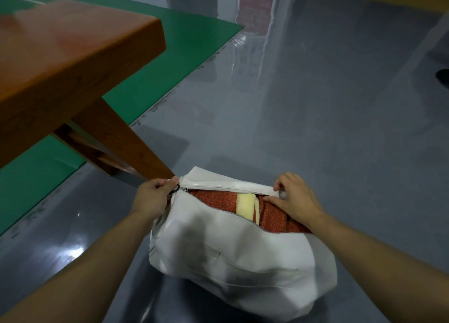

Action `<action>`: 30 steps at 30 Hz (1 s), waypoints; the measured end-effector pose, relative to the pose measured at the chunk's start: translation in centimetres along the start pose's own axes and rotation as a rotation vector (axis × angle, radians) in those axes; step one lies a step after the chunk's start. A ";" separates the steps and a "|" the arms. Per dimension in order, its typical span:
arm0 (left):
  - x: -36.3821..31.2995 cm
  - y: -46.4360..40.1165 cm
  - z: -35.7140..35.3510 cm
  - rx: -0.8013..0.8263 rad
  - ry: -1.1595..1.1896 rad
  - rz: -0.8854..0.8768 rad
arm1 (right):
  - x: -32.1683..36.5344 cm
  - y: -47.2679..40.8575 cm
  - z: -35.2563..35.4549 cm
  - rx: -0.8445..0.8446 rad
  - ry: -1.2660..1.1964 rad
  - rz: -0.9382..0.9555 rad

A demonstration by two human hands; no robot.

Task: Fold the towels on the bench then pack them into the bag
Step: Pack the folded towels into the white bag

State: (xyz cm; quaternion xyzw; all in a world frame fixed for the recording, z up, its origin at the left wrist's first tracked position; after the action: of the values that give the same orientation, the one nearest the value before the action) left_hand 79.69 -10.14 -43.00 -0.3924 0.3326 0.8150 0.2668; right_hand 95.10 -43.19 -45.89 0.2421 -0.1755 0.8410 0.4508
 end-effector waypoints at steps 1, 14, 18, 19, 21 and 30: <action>0.1 0.0 0.0 0.001 0.003 0.000 | -0.1 0.1 0.1 -0.001 0.003 0.008; 0.1 0.1 0.2 0.018 -0.004 -0.001 | -1.8 1.7 1.7 -0.034 0.106 0.094; -0.3 0.4 0.2 0.017 0.010 0.008 | -1.0 0.9 0.7 -0.052 0.081 0.107; -0.3 0.4 0.2 0.017 0.010 0.011 | -0.8 0.6 0.5 -0.058 0.076 0.119; -0.4 0.5 0.2 0.011 0.015 0.015 | -0.2 0.3 0.1 -0.081 0.061 0.134; -1.3 0.8 -0.4 0.044 -0.015 -0.025 | 0.8 -2.5 4.2 0.125 0.105 -0.019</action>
State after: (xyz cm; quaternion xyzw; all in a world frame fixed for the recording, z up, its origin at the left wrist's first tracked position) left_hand 80.05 -11.16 -41.91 -0.3842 0.3434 0.8071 0.2880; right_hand 97.87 -43.47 -41.78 0.2270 -0.0962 0.8576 0.4513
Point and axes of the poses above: each hand's wrist, its own y-axis away from the middle knuckle, its own z-axis out of the back of the hand, x = y × z, the point moved 2 cm from there along -y, towards the middle knuckle, and after that the axes turned 10 degrees about -y, right-handed, at the moved point
